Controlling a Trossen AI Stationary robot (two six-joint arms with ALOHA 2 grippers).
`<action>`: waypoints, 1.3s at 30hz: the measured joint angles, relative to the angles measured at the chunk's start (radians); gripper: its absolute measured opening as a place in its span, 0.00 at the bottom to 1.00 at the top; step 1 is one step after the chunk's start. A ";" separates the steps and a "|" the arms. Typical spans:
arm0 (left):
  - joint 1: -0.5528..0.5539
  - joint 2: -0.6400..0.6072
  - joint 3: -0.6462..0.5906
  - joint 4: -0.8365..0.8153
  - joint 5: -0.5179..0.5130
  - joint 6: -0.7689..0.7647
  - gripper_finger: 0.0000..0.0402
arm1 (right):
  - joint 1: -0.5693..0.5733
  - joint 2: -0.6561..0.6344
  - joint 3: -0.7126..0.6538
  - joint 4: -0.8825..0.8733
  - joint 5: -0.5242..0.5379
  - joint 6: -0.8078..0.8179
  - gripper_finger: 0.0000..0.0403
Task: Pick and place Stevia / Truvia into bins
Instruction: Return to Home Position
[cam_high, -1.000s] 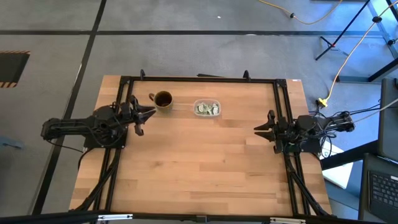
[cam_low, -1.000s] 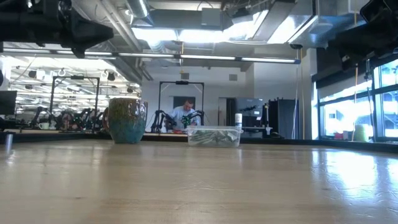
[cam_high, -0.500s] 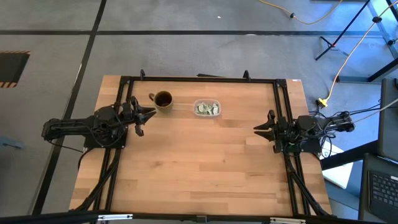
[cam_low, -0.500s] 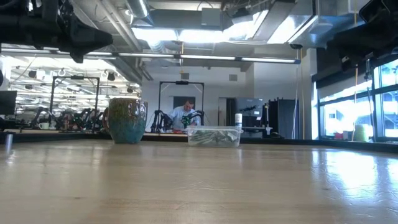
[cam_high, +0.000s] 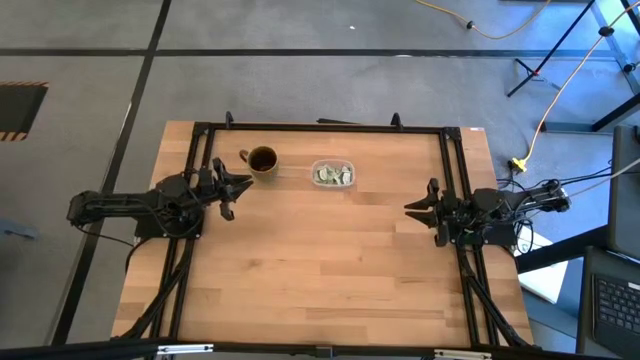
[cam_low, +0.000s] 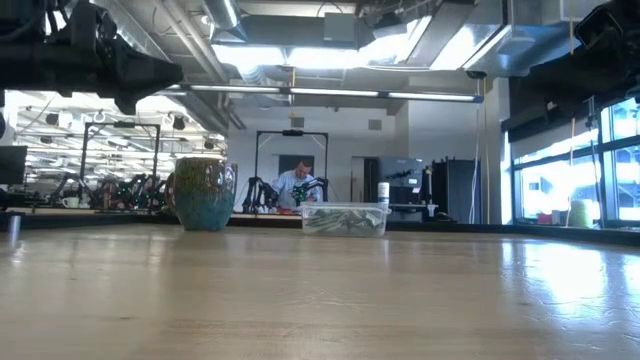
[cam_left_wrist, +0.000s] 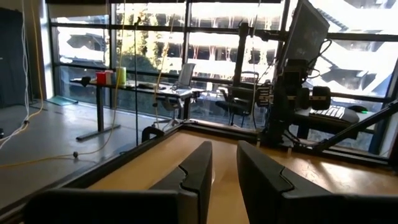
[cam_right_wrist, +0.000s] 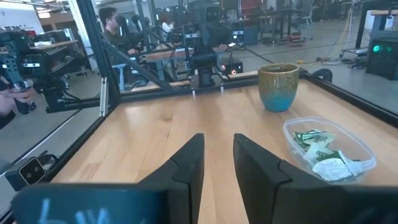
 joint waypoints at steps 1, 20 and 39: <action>0.000 0.000 0.000 0.001 0.000 0.001 0.17 | 0.000 0.000 0.000 -0.001 0.000 0.000 0.22; 0.000 0.000 0.000 -0.037 -0.069 0.030 0.17 | 0.000 0.000 0.000 -0.035 0.001 0.019 0.22; 0.000 0.000 0.000 -0.044 -0.068 0.055 0.18 | 0.000 0.000 0.000 -0.048 0.061 -0.108 0.22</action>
